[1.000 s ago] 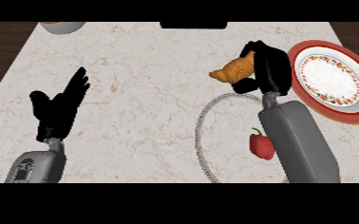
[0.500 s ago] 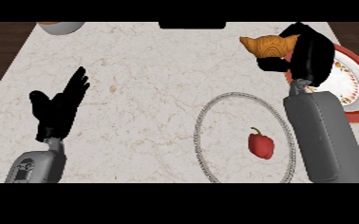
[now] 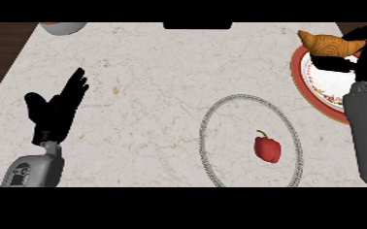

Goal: Pick the croissant from the placemat and place it in the plate

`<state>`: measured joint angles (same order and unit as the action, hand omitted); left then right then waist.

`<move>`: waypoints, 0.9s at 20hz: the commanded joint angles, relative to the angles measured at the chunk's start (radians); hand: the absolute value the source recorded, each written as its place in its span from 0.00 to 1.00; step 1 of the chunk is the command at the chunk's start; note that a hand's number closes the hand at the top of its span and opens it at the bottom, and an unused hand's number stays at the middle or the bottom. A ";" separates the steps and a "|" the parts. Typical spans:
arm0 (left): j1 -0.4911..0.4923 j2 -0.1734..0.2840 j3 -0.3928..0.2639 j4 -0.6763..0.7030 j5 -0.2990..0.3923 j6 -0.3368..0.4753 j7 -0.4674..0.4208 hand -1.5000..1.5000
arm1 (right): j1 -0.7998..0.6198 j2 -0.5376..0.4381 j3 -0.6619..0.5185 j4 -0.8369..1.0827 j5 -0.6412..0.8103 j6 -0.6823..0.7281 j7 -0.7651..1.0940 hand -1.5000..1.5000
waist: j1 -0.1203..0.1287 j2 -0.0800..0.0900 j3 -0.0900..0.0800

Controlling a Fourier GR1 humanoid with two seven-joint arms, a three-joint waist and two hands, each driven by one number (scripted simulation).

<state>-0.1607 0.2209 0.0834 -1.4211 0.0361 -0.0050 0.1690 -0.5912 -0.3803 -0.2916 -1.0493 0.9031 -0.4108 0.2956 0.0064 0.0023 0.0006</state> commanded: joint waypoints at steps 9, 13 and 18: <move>-0.019 -0.015 -0.012 0.005 -0.017 0.001 0.028 0.50 | -0.044 -0.155 -0.163 0.425 -0.196 0.121 -0.269 1.00 | 0.008 0.005 0.002; -0.014 0.019 0.023 0.011 0.017 -0.045 0.003 0.50 | -0.045 -0.202 -0.169 0.573 -0.210 0.190 -0.413 0.00 | 0.017 0.008 0.002; -0.053 -0.037 -0.019 0.045 -0.048 0.019 -0.013 0.50 | -0.139 -0.219 -0.189 0.618 -0.220 0.080 -0.536 0.00 | 0.017 0.009 0.002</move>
<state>-0.1864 0.1950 0.0731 -1.4116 0.0127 -0.0008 0.1735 -0.6817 -0.5797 -0.4630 -0.4724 0.6993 -0.2849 -0.1547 0.0222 0.0096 0.0027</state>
